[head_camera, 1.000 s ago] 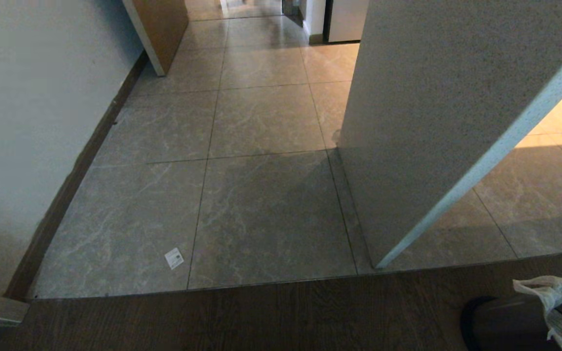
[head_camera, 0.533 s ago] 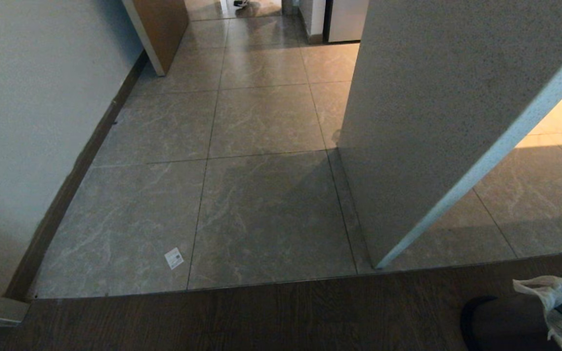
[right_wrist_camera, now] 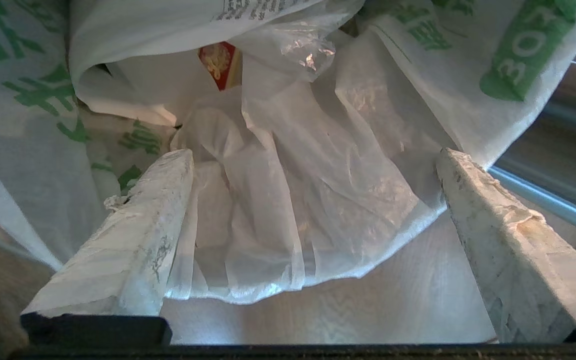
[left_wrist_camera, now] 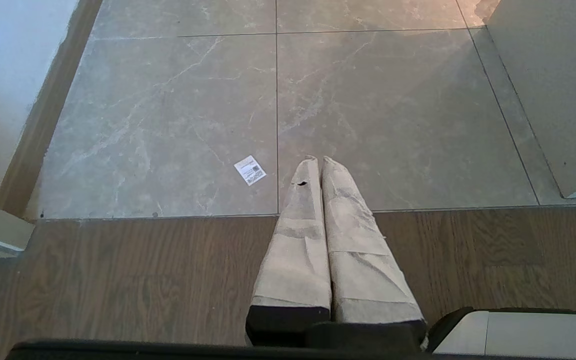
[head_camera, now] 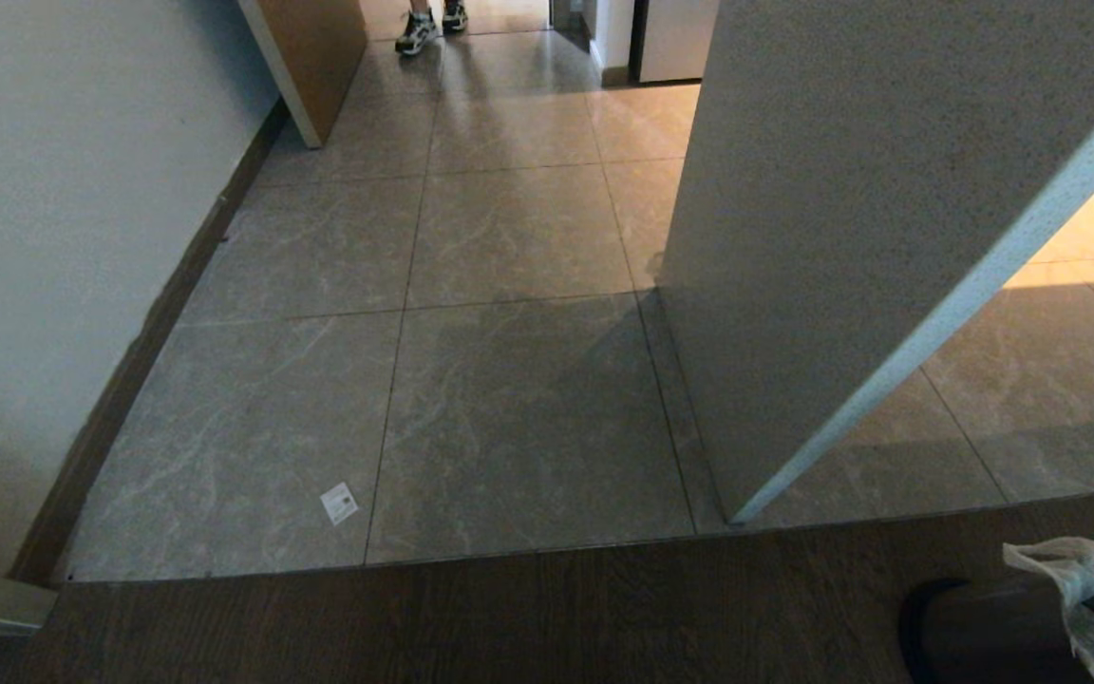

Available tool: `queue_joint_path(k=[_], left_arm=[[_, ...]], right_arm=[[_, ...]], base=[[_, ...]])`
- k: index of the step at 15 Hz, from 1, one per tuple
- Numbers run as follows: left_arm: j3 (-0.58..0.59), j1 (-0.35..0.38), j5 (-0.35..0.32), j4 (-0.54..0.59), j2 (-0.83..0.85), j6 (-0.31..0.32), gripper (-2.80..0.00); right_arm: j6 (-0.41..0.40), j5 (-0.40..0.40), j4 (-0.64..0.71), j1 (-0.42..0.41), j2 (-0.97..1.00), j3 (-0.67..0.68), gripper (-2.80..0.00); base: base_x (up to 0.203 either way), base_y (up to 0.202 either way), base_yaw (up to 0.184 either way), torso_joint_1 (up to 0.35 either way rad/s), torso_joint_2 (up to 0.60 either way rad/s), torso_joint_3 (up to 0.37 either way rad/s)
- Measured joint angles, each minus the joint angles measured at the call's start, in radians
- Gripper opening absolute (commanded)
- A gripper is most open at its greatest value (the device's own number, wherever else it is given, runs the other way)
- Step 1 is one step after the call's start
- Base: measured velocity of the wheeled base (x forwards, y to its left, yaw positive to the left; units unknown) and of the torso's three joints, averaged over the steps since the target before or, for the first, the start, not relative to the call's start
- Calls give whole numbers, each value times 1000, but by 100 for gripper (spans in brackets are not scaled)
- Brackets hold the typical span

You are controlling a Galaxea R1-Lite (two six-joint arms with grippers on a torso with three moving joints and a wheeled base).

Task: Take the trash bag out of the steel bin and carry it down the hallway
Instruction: Pick up the trash bag

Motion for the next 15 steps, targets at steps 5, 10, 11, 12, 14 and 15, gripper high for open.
queue_joint_path(k=[5, 10, 11, 12, 14, 15], left_arm=[[0, 0, 0, 0, 0, 1, -280], [0, 0, 0, 0, 0, 0, -280], [0, 0, 0, 0, 0, 1, -280], [0, 0, 0, 0, 0, 0, -280], [0, 0, 0, 0, 0, 0, -280], [0, 0, 0, 0, 0, 0, -280]], right_arm=[[17, 16, 1, 12, 6, -17, -280], [23, 16, -1, 21, 8, -19, -280], [24, 16, -1, 23, 8, -19, -280], [24, 16, -1, 24, 8, -19, -280], [24, 25, -1, 26, 5, -18, -280], [24, 30, 0, 26, -1, -14, -280]], base=[[0, 0, 0, 0, 0, 0], [0, 0, 0, 0, 0, 0], [0, 0, 0, 0, 0, 0], [0, 0, 0, 0, 0, 0], [0, 0, 0, 0, 0, 0], [0, 0, 0, 0, 0, 0]])
